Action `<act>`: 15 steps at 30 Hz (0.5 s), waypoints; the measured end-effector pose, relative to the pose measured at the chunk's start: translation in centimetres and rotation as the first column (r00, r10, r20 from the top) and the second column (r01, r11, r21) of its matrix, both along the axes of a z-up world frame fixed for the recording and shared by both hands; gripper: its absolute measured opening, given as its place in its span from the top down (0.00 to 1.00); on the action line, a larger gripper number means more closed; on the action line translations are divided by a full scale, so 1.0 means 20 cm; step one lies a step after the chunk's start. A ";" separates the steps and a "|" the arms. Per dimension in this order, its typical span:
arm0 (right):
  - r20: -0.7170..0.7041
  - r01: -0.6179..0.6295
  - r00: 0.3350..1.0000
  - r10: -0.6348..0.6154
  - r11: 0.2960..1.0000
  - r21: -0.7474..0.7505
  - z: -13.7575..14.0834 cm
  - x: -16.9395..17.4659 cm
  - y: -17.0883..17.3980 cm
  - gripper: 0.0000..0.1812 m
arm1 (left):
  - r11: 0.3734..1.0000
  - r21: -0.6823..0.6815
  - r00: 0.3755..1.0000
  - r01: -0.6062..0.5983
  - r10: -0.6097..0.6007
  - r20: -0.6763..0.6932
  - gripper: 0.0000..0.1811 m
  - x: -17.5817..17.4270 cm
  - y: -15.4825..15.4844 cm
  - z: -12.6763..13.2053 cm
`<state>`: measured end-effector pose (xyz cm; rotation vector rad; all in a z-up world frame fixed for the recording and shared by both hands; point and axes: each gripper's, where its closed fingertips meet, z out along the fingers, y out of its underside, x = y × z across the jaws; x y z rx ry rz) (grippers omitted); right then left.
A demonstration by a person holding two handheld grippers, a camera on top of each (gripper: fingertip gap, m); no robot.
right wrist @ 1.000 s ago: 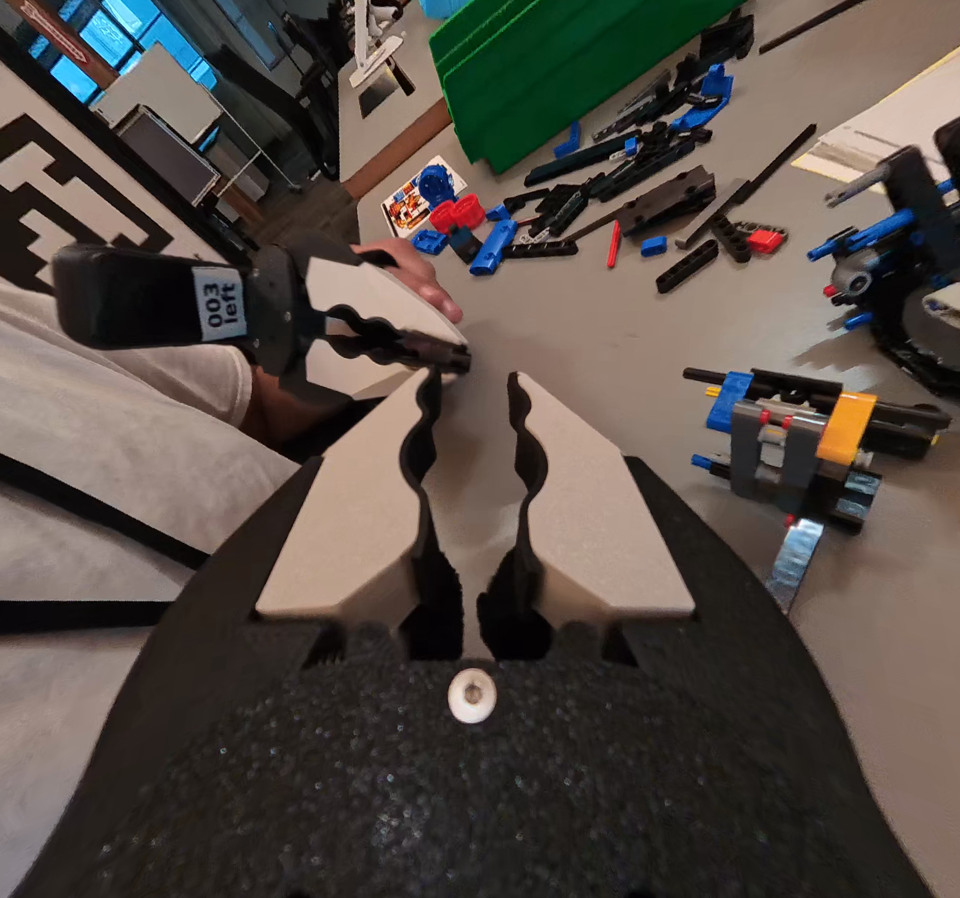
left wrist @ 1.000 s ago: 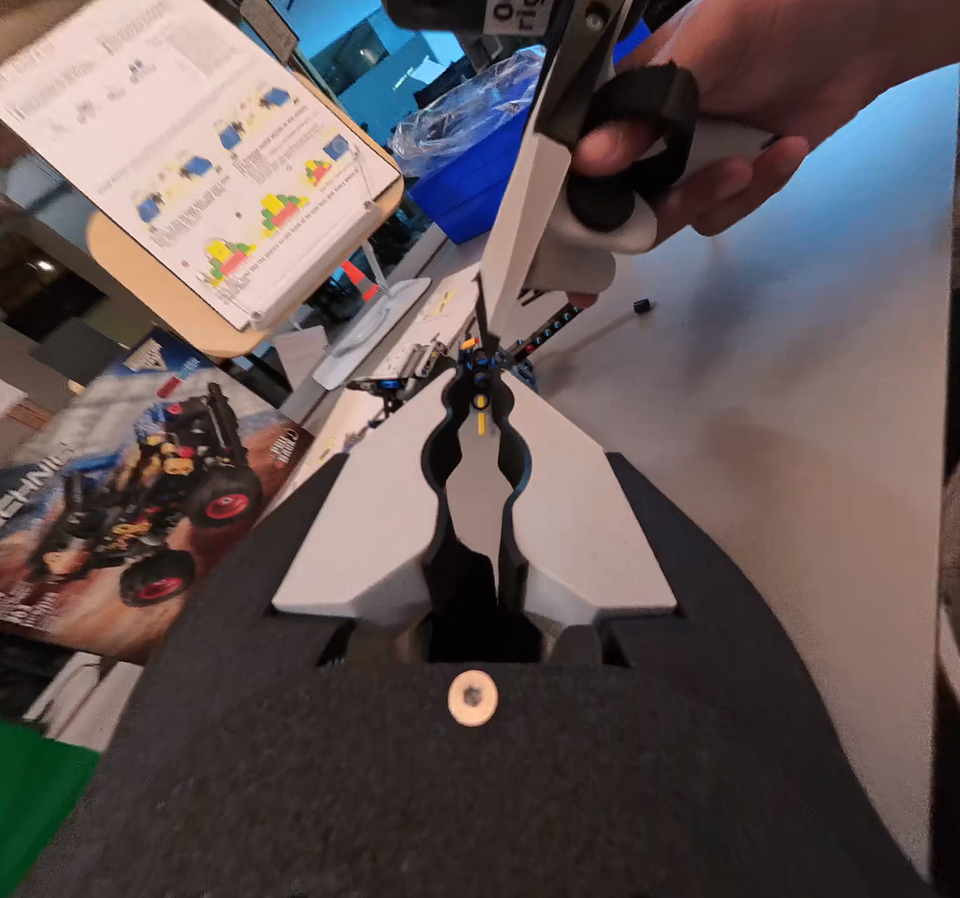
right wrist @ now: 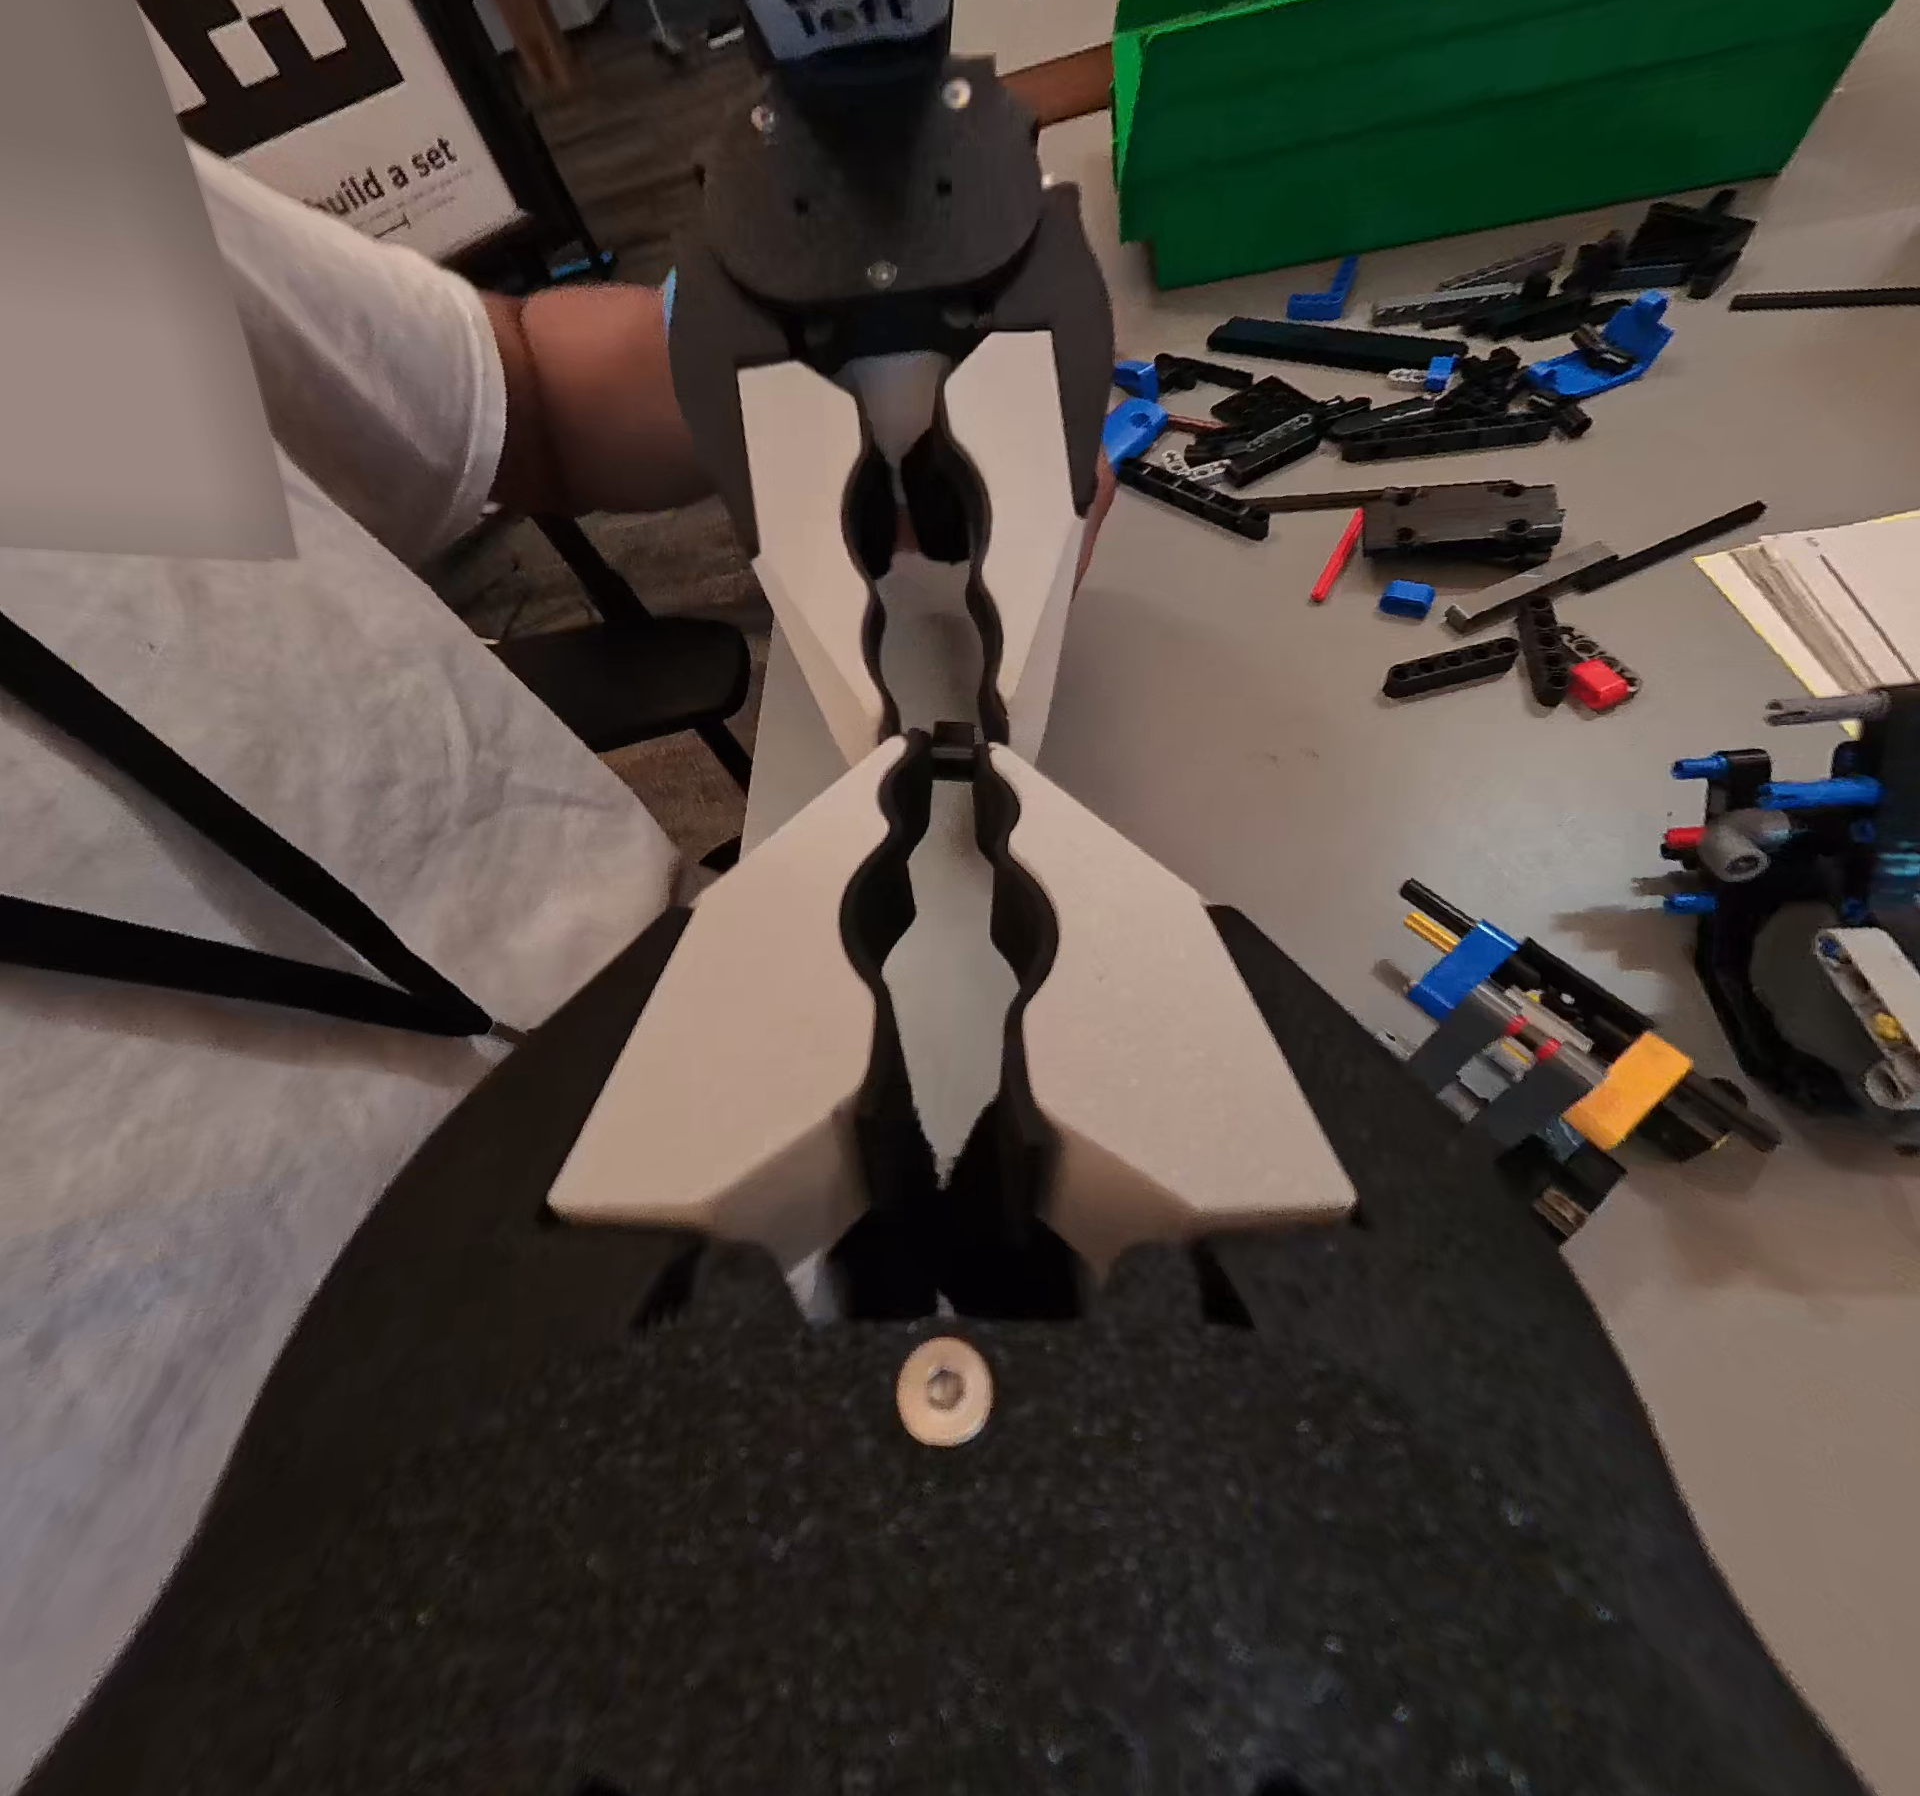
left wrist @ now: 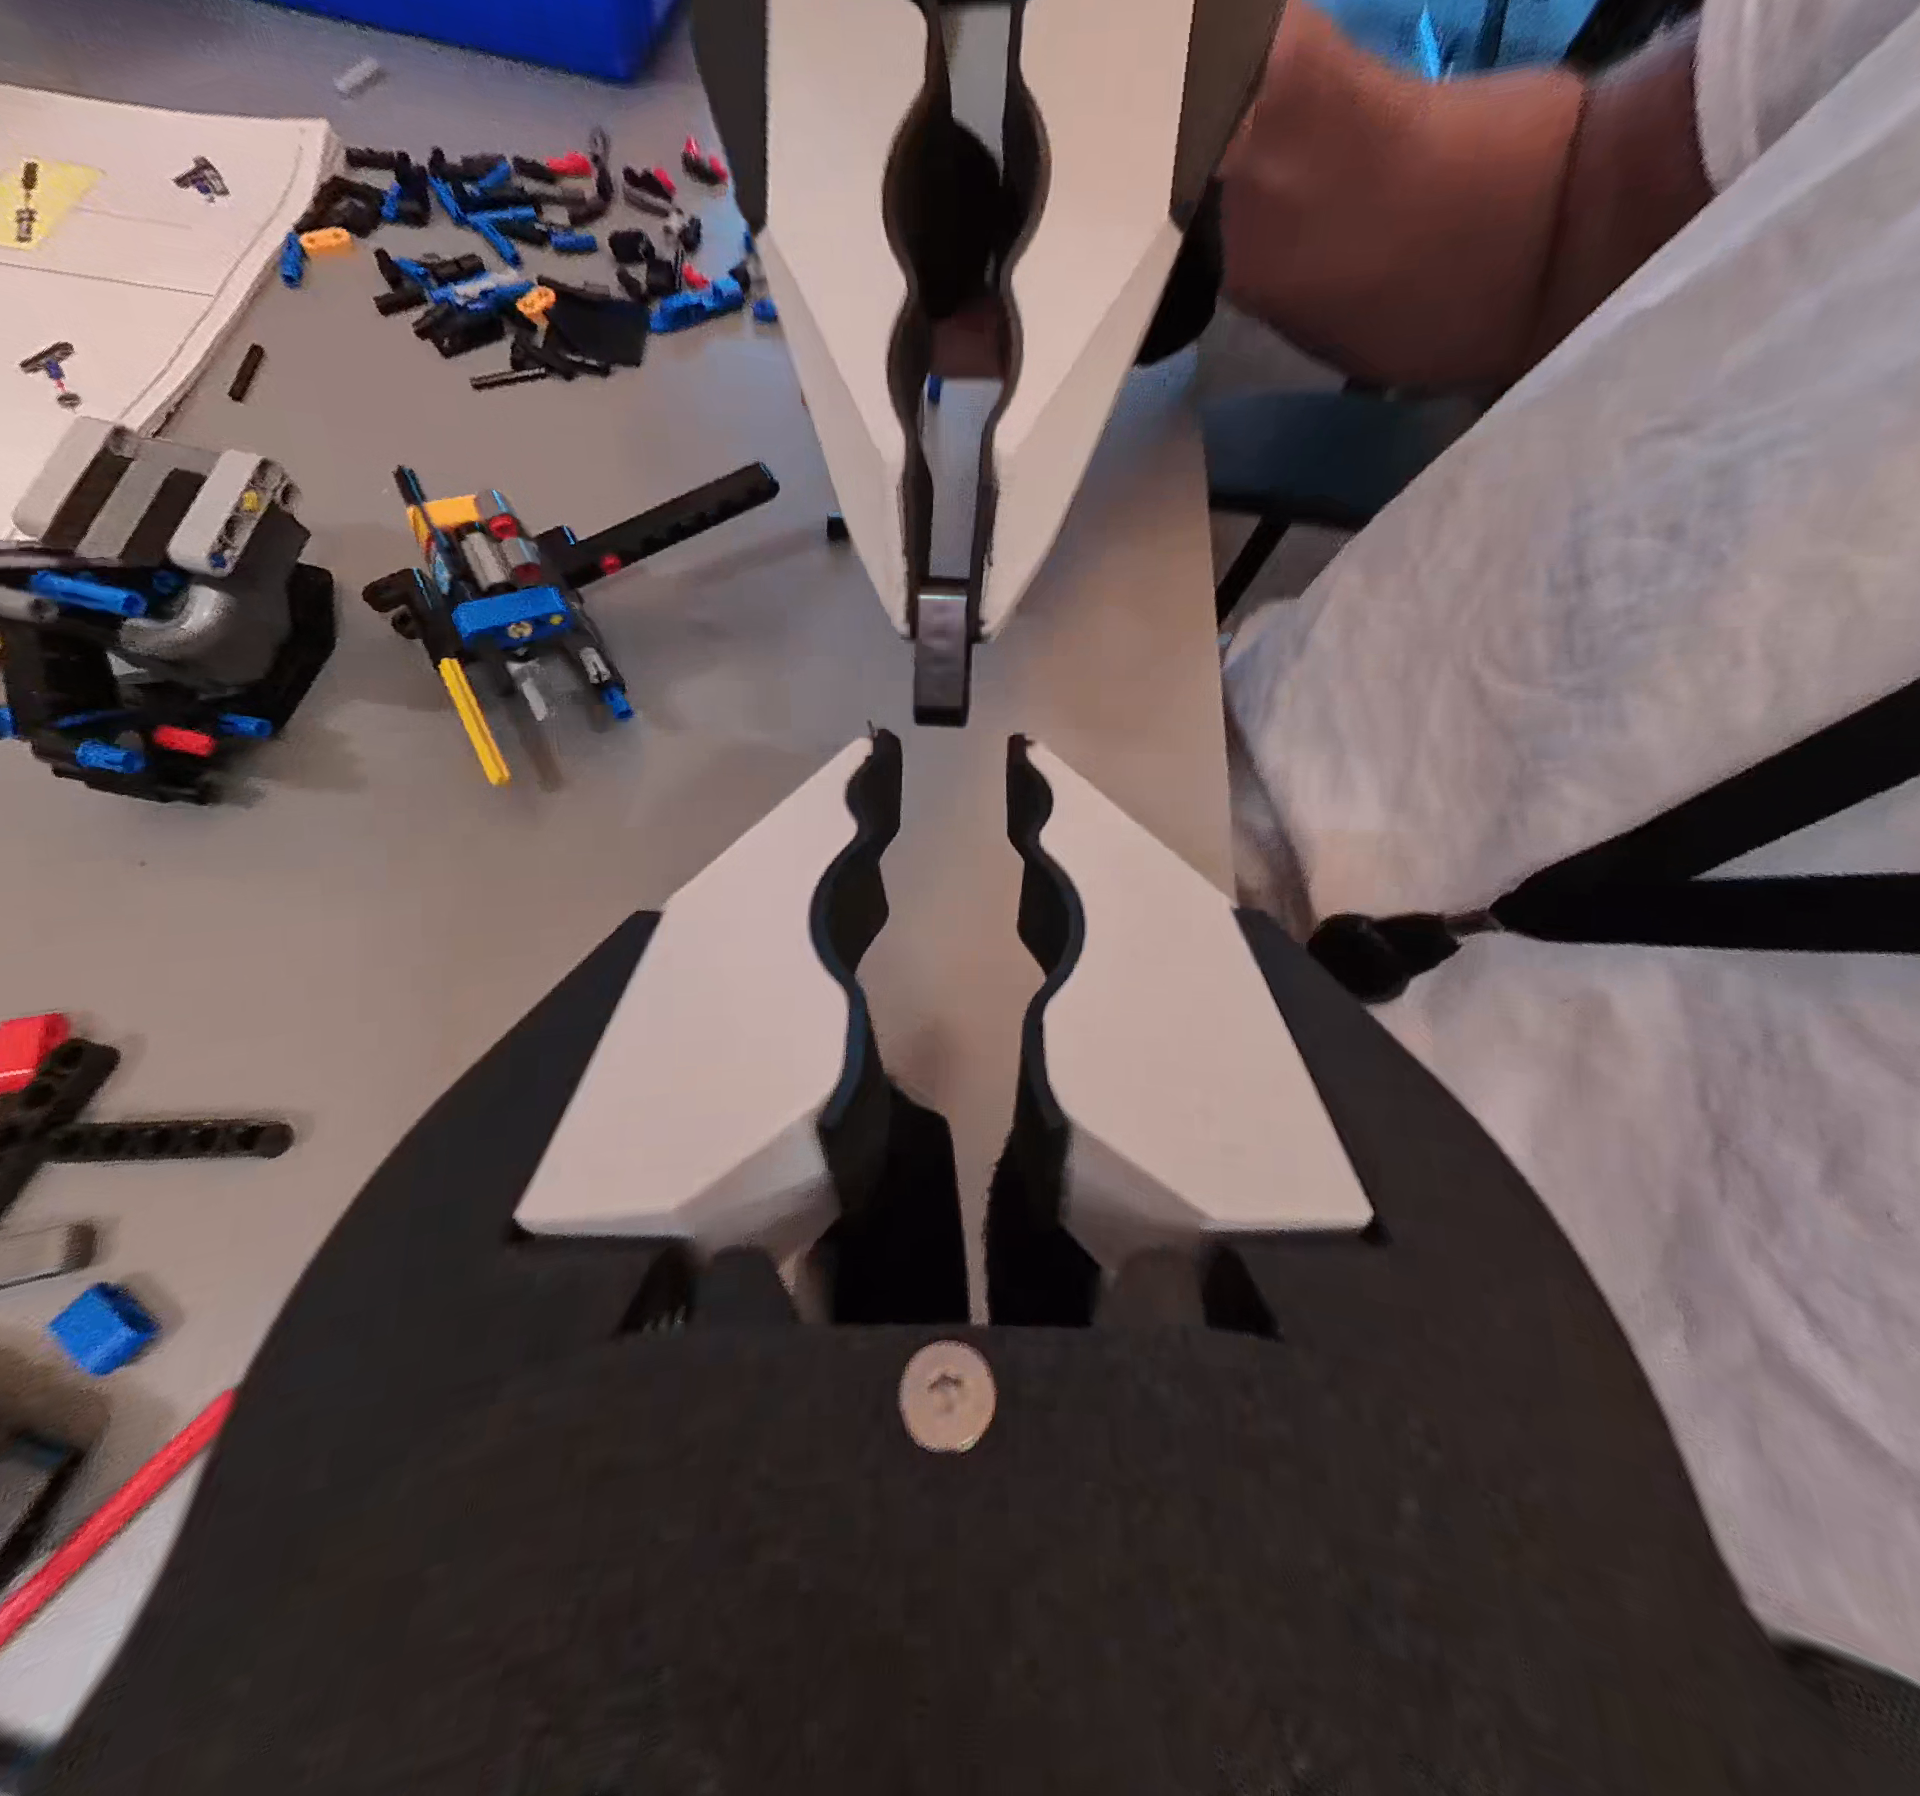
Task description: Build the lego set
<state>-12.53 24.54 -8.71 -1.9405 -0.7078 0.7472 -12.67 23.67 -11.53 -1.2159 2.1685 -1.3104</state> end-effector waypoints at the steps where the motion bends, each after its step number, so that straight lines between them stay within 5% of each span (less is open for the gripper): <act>1: 0.004 -0.012 1.000 0.012 1.000 -0.003 0.00 -0.01 0.00 0.96 | 0.999 0.032 1.000 0.007 -0.006 -0.007 0.91 0.00 0.00 0.00; 10: 0.044 -0.036 0.998 0.037 0.999 -0.014 -0.04 -0.01 -0.03 0.96 | 0.995 0.065 0.996 0.071 -0.068 -0.049 0.96 0.02 -0.03 0.01; 15: 0.037 -0.036 0.999 0.036 0.999 -0.004 -0.04 0.01 -0.03 0.96 | 0.997 -0.030 0.994 0.070 -0.072 -0.085 0.97 0.03 -0.04 0.01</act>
